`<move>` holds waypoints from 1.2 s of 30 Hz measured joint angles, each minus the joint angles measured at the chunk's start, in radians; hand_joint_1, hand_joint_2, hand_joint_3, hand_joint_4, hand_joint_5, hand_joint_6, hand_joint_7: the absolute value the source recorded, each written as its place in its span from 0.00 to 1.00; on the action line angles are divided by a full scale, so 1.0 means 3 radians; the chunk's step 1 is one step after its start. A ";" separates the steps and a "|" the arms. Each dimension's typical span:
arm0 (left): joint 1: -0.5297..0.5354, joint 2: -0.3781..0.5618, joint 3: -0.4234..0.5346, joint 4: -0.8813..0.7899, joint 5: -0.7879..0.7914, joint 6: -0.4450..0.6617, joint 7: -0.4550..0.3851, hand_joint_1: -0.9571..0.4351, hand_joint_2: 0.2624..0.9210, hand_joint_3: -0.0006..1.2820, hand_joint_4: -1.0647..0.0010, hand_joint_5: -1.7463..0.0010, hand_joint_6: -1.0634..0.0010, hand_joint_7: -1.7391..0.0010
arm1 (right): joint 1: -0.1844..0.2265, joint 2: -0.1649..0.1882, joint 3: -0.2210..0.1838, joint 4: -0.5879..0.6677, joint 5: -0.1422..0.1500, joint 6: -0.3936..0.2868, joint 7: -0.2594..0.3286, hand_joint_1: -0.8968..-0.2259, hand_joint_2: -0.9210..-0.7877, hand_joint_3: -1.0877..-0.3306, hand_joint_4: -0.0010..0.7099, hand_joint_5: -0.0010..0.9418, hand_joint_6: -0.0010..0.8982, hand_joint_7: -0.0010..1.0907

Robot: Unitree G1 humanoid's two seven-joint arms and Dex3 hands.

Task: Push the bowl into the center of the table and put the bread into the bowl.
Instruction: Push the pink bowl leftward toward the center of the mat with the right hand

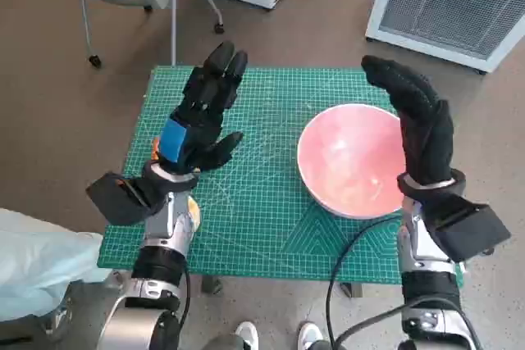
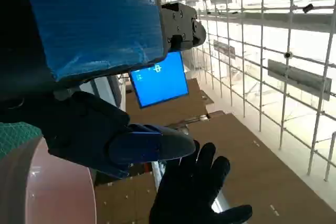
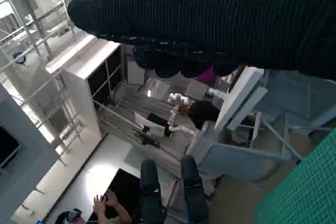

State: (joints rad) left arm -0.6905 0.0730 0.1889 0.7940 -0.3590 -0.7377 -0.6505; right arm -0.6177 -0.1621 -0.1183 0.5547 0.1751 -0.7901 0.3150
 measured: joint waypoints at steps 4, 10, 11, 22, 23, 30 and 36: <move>0.0000 0.0000 0.0005 0.0013 0.0006 -0.0008 0.0008 0.21 1.00 0.32 0.96 0.99 0.98 0.86 | 0.0000 -0.0013 -0.0003 -0.0002 0.0026 0.0018 0.0023 0.33 0.00 0.36 0.18 0.00 0.00 0.42; -0.0001 0.0000 0.0009 0.0027 0.0018 -0.0021 0.0022 0.21 1.00 0.32 0.96 0.99 0.97 0.87 | 0.0000 -0.0033 -0.0006 -0.0022 0.0060 0.0044 0.0042 0.33 0.00 0.36 0.18 0.00 0.00 0.42; -0.0001 0.0000 0.0009 0.0027 0.0019 -0.0023 0.0027 0.21 1.00 0.32 0.96 0.99 0.97 0.87 | 0.0000 -0.0036 -0.0006 -0.0024 0.0062 0.0048 0.0042 0.33 0.00 0.36 0.18 0.00 0.00 0.43; -0.0002 -0.0001 0.0011 0.0032 0.0020 -0.0024 0.0031 0.21 1.00 0.32 0.95 0.99 0.96 0.88 | 0.0000 -0.0045 -0.0006 -0.0056 0.0067 0.0065 0.0049 0.33 0.00 0.37 0.18 0.00 0.00 0.43; -0.0002 -0.0001 0.0011 0.0032 0.0020 -0.0024 0.0031 0.21 1.00 0.32 0.95 0.99 0.96 0.88 | 0.0000 -0.0045 -0.0006 -0.0059 0.0067 0.0066 0.0050 0.33 0.00 0.37 0.18 0.00 0.00 0.43; -0.0003 -0.0004 0.0012 0.0034 0.0017 -0.0025 0.0022 0.20 1.00 0.32 0.95 1.00 0.96 0.89 | 0.0003 -0.0045 -0.0008 -0.0072 0.0068 0.0070 0.0051 0.33 0.00 0.37 0.19 0.00 0.00 0.44; -0.0013 -0.0005 0.0021 0.0055 0.0009 -0.0025 -0.0017 0.21 1.00 0.32 0.95 1.00 0.95 0.90 | 0.0007 -0.0044 -0.0008 -0.0089 0.0068 0.0072 0.0051 0.33 0.00 0.37 0.19 0.00 0.00 0.43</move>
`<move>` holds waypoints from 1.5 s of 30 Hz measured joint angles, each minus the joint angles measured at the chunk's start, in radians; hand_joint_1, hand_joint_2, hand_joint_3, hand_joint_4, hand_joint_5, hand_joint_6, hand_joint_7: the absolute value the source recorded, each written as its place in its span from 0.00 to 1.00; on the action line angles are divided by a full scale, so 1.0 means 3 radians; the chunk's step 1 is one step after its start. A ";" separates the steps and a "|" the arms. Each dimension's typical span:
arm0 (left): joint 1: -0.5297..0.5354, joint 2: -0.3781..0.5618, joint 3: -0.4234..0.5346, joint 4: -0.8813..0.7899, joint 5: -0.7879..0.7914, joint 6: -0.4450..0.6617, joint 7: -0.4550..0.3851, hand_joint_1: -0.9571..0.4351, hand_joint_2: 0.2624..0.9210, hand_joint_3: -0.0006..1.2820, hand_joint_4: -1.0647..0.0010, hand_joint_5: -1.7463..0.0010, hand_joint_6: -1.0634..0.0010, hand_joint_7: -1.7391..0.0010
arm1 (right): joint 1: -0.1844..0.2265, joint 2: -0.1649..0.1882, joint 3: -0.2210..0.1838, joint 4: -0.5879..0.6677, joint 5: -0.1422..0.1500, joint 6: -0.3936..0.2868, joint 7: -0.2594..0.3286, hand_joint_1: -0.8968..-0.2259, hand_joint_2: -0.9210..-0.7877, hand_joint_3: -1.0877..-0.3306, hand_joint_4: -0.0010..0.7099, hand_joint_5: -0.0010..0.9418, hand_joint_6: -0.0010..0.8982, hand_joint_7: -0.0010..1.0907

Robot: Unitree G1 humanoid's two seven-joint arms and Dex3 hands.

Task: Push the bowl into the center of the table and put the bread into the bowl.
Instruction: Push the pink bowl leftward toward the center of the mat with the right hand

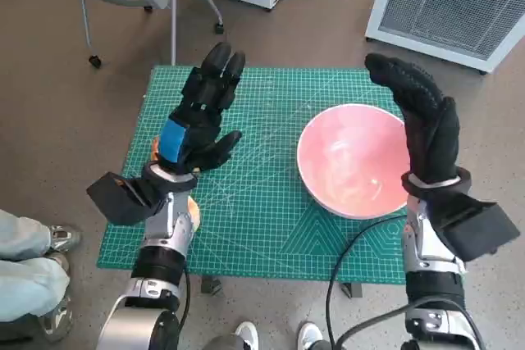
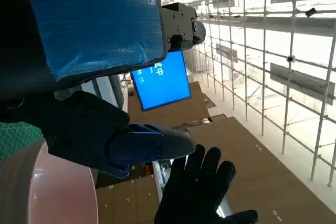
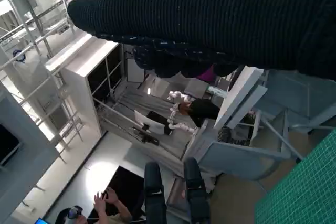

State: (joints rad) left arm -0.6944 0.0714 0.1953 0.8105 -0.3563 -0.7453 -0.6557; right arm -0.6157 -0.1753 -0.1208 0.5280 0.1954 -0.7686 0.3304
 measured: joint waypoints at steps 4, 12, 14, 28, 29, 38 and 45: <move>-0.0005 -0.0005 0.0007 0.0001 -0.0017 0.0001 -0.0035 0.21 1.00 0.32 0.95 1.00 0.95 0.90 | 0.0007 0.0000 -0.0002 -0.0003 0.0000 0.0000 0.0000 0.34 0.00 0.37 0.19 0.00 0.00 0.43; -0.0005 -0.0009 0.0021 0.0001 -0.0025 0.0001 -0.0062 0.21 1.00 0.32 0.95 1.00 0.94 0.91 | 0.0042 -0.0009 -0.0045 -0.0031 0.0005 0.0000 0.0000 0.33 0.00 0.38 0.19 0.01 0.00 0.44; -0.0005 -0.0011 0.0023 0.0001 -0.0025 0.0001 -0.0063 0.21 1.00 0.32 0.95 1.00 0.94 0.91 | 0.0051 -0.0024 -0.0075 -0.0031 0.0016 0.0000 0.0000 0.33 0.00 0.38 0.19 0.01 0.00 0.44; -0.0004 -0.0021 0.0043 -0.0001 -0.0039 0.0015 -0.0075 0.21 1.00 0.32 0.93 0.99 0.92 0.92 | -0.0006 -0.0332 -0.0487 0.0769 -0.0100 -0.0364 -0.0309 0.35 0.00 0.31 0.19 0.00 0.00 0.41; -0.0004 -0.0021 0.0046 0.0000 -0.0040 0.0016 -0.0080 0.21 1.00 0.32 0.93 0.99 0.92 0.92 | -0.0024 -0.0357 -0.0515 0.0883 -0.0135 -0.0391 -0.0374 0.35 0.00 0.30 0.19 0.00 0.00 0.41; -0.0005 -0.0031 0.0054 0.0000 -0.0044 0.0015 -0.0082 0.21 1.00 0.31 0.93 0.99 0.91 0.93 | -0.0217 -0.0510 -0.0675 0.1781 -0.0131 -0.0298 -0.0573 0.38 0.00 0.28 0.18 0.00 0.00 0.39; -0.0005 -0.0034 0.0057 0.0001 -0.0041 0.0002 -0.0075 0.21 1.00 0.31 0.92 1.00 0.90 0.94 | -0.0351 -0.0494 -0.0775 0.2191 -0.0066 -0.0074 -0.0578 0.44 0.00 0.25 0.16 0.00 0.02 0.39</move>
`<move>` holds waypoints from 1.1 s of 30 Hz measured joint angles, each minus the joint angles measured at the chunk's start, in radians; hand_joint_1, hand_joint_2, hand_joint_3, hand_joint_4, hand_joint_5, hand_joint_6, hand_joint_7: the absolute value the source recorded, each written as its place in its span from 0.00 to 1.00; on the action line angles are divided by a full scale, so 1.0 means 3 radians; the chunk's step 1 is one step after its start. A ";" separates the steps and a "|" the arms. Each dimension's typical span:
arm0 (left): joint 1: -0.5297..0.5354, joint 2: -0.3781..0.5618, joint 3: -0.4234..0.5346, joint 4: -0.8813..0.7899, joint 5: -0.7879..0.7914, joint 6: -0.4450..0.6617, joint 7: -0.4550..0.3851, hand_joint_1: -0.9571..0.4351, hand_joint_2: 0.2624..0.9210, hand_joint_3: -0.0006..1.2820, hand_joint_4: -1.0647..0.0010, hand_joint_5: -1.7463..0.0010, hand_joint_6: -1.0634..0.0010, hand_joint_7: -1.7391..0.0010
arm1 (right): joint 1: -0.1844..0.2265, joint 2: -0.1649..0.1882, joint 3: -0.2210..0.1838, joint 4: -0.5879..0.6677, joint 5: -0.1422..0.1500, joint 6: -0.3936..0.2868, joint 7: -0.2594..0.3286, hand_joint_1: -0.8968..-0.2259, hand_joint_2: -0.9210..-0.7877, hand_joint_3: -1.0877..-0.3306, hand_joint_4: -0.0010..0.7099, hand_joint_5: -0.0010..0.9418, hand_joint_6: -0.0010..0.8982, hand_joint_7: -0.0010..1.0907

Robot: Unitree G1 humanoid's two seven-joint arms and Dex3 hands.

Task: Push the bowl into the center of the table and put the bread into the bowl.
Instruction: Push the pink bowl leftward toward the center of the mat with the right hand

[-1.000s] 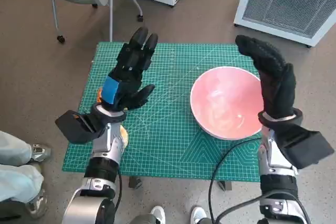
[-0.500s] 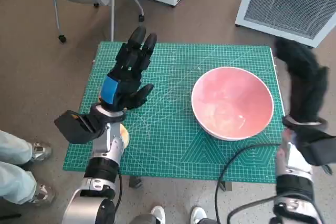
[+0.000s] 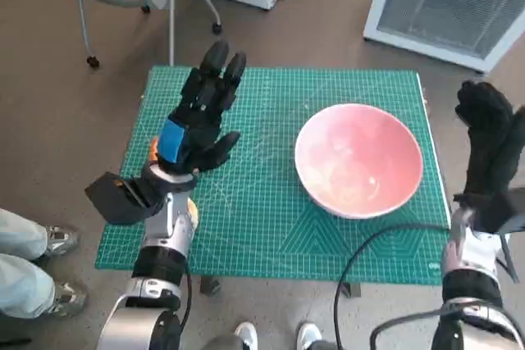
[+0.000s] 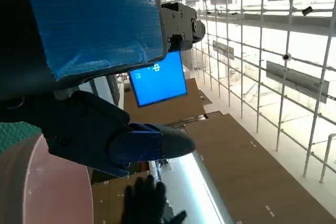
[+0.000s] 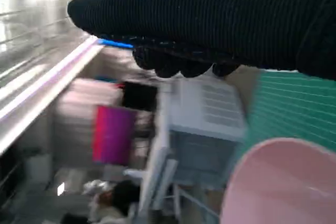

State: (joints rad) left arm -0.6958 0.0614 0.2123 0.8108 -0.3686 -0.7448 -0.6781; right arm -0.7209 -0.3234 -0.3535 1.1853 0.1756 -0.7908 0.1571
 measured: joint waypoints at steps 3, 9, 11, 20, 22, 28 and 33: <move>0.0000 0.0001 0.0002 0.0000 0.0003 -0.0003 0.0012 0.21 1.00 0.30 0.92 1.00 0.90 0.94 | -0.0041 0.0039 -0.0022 0.0111 0.0016 0.0099 -0.0014 0.45 0.00 0.24 0.16 0.00 0.03 0.39; 0.0000 0.0005 0.0003 0.0000 0.0004 -0.0004 0.0014 0.21 1.00 0.30 0.92 1.00 0.89 0.94 | -0.0083 0.0126 -0.0052 0.0267 0.0022 0.0323 -0.0036 0.46 0.00 0.24 0.16 0.00 0.05 0.38; 0.0000 0.0012 0.0006 0.0000 0.0004 -0.0004 0.0014 0.21 1.00 0.30 0.92 1.00 0.89 0.94 | -0.0099 0.0158 -0.0053 0.0295 0.0019 0.0394 -0.0045 0.47 0.00 0.24 0.16 0.00 0.06 0.38; 0.0005 0.0036 0.0018 0.0000 0.0003 -0.0004 0.0014 0.21 1.00 0.30 0.92 1.00 0.89 0.95 | -0.0202 0.0309 -0.0110 0.0369 0.0052 0.0658 -0.0020 0.45 0.00 0.24 0.16 0.00 0.08 0.33; 0.0007 0.0041 0.0022 -0.0001 0.0002 -0.0004 0.0014 0.20 1.00 0.30 0.92 1.00 0.88 0.95 | -0.0225 0.0350 -0.0142 0.0378 0.0077 0.0717 0.0020 0.45 0.00 0.24 0.16 0.00 0.09 0.32; 0.0037 0.0051 0.0043 -0.0024 0.0000 -0.0004 0.0012 0.20 1.00 0.30 0.91 1.00 0.88 0.95 | -0.0298 0.0464 -0.0244 0.0388 0.0166 0.0832 0.0145 0.45 0.00 0.26 0.15 0.00 0.09 0.30; 0.0079 0.0068 0.0067 -0.0053 0.0000 -0.0004 0.0012 0.20 1.00 0.29 0.91 1.00 0.88 0.95 | -0.0353 0.0540 -0.0271 0.0394 0.0191 0.0902 0.0193 0.46 0.00 0.25 0.15 0.00 0.10 0.29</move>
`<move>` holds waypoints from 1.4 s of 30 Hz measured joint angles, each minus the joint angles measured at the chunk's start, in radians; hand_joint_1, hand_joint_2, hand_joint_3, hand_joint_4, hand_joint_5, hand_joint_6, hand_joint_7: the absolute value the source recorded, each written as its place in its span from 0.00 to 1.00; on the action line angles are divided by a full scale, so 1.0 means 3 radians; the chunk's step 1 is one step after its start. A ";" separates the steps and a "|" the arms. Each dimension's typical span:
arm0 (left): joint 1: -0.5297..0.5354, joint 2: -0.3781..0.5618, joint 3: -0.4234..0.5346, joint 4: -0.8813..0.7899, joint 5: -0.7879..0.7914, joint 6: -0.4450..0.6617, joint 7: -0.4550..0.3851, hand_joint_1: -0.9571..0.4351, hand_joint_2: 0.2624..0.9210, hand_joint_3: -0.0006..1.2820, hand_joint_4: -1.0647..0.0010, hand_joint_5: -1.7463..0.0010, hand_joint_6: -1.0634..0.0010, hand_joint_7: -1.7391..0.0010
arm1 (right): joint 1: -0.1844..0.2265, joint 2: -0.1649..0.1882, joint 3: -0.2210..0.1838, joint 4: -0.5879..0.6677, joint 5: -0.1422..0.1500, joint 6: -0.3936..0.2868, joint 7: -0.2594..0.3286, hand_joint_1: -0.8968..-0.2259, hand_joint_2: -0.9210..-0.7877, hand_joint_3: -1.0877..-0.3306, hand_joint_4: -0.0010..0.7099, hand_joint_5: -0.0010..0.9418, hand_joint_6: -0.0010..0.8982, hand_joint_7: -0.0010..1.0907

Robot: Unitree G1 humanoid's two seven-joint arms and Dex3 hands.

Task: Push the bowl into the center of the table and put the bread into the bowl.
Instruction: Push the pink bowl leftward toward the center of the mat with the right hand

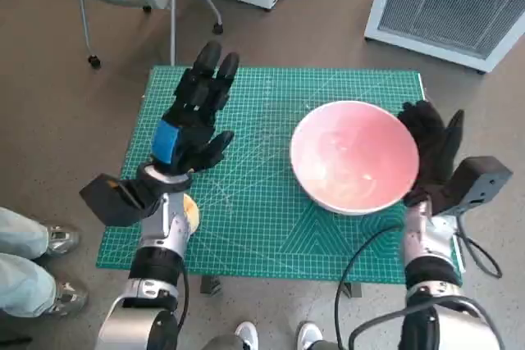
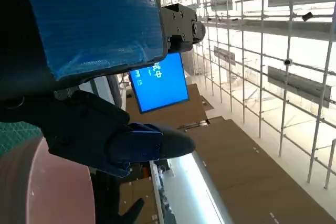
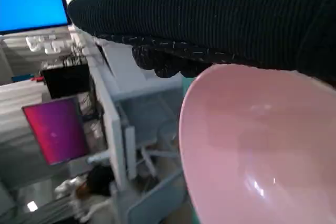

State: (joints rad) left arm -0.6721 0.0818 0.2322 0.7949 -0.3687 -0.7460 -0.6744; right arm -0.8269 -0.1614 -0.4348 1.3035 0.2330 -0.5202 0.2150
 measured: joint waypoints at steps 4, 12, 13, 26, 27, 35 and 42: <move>0.0045 0.0022 0.0016 -0.0049 0.0001 0.0000 0.0002 0.20 1.00 0.29 0.91 1.00 0.87 0.96 | -0.0054 0.0071 -0.0010 0.0010 0.0003 0.0049 0.0014 0.46 0.00 0.23 0.16 0.01 0.11 0.28; 0.0137 0.0083 0.0033 -0.0199 0.0002 0.0000 0.0026 0.20 1.00 0.29 0.90 1.00 0.86 0.96 | -0.0159 0.0206 -0.0048 0.0027 0.0015 0.0152 0.0083 0.48 0.00 0.24 0.17 0.01 0.12 0.27; 0.0149 0.0091 0.0037 -0.0227 0.0003 0.0000 0.0037 0.20 1.00 0.29 0.90 1.00 0.86 0.96 | -0.0175 0.0218 -0.0051 0.0033 0.0015 0.0167 0.0088 0.48 0.00 0.24 0.17 0.01 0.12 0.27; 0.0334 0.0166 0.0049 -0.0430 0.0018 0.0001 0.0152 0.20 1.00 0.29 0.91 1.00 0.86 0.97 | -0.0352 0.0345 0.0022 0.0055 -0.0081 0.0290 0.0050 0.46 0.00 0.25 0.21 0.01 0.16 0.25; 0.0349 0.0174 0.0049 -0.0443 0.0022 0.0001 0.0165 0.20 1.00 0.29 0.91 1.00 0.86 0.97 | -0.0358 0.0354 0.0026 0.0058 -0.0094 0.0303 0.0042 0.46 0.00 0.25 0.21 0.02 0.17 0.25; 0.0402 0.0216 0.0044 -0.0496 0.0054 0.0000 0.0266 0.20 1.00 0.30 0.91 1.00 0.86 0.97 | -0.0367 0.0388 0.0048 0.0077 -0.0150 0.0379 0.0001 0.45 0.00 0.27 0.24 0.02 0.19 0.24; 0.0437 0.0215 0.0019 -0.0526 0.0067 0.0000 0.0328 0.20 1.00 0.31 0.92 1.00 0.86 0.98 | -0.0414 0.0374 0.0049 0.0079 -0.0150 0.0414 0.0004 0.45 0.00 0.28 0.24 0.01 0.19 0.23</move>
State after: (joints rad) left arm -0.5409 0.1463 0.2379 0.6371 -0.3485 -0.7461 -0.5761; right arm -0.9511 -0.0491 -0.4201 1.3271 0.1880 -0.3961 0.2161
